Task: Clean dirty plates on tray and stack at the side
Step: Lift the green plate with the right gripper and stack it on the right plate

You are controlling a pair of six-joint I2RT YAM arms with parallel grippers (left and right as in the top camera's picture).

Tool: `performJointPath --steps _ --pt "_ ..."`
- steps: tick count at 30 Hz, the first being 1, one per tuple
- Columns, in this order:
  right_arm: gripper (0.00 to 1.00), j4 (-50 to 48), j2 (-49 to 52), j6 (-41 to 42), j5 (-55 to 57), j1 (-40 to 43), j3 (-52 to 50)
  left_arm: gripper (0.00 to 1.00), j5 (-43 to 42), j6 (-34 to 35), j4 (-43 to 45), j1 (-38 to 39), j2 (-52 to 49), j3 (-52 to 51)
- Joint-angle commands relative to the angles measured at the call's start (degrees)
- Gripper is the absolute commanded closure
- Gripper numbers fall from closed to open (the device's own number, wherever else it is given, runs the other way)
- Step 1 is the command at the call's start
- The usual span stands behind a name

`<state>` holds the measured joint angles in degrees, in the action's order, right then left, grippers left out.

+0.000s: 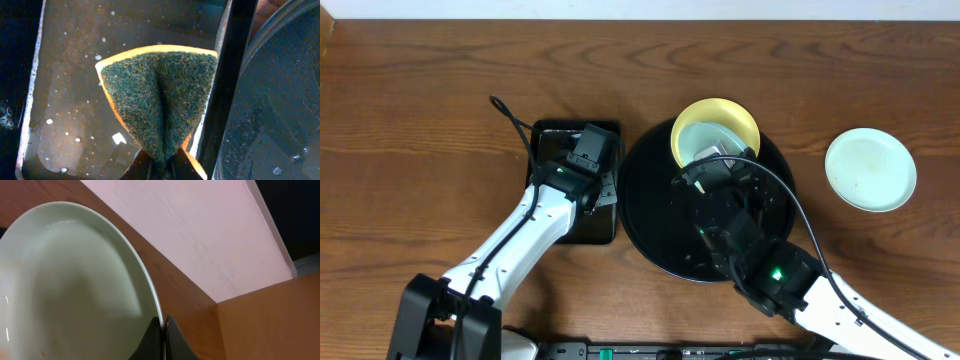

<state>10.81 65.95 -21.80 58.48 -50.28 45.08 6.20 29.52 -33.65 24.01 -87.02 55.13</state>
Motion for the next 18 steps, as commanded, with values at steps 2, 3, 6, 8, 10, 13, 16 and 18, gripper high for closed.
performJointPath --steps 2,3,6,8,10,13,16,18 --pt "0.99 -0.2 -0.4 4.5 2.1 0.5 1.1 0.92 0.9 -1.0 -0.2 -0.2 0.1 -0.5" --pt "0.99 0.5 -0.4 7.8 1.9 1.3 1.1 0.92 0.9 -1.0 -0.2 -0.2 0.1 -0.5" --pt "0.99 4.1 -0.4 18.1 -1.3 5.1 1.1 0.92 0.9 -1.0 -0.2 -0.2 0.1 -0.5" --pt "0.99 7.4 -0.3 25.2 -6.3 9.1 1.1 0.92 0.9 -1.0 -0.2 -0.2 0.1 -0.5" --pt "0.99 9.6 0.1 30.9 -11.3 13.8 1.1 0.92 0.9 -1.0 -0.2 -0.2 0.1 -0.5" --pt "0.99 10.2 1.1 36.9 -17.0 22.3 1.1 0.92 0.9 -1.0 -0.2 -0.2 0.1 -0.5" --pt "0.99 10.1 1.9 42.1 -20.3 30.7 1.1 0.92 0.9 -1.0 -0.2 -0.2 0.1 -0.5" --pt "0.99 9.4 2.5 44.0 -23.7 36.5 1.1 0.92 0.9 -1.0 -0.2 -0.2 0.1 -0.5"
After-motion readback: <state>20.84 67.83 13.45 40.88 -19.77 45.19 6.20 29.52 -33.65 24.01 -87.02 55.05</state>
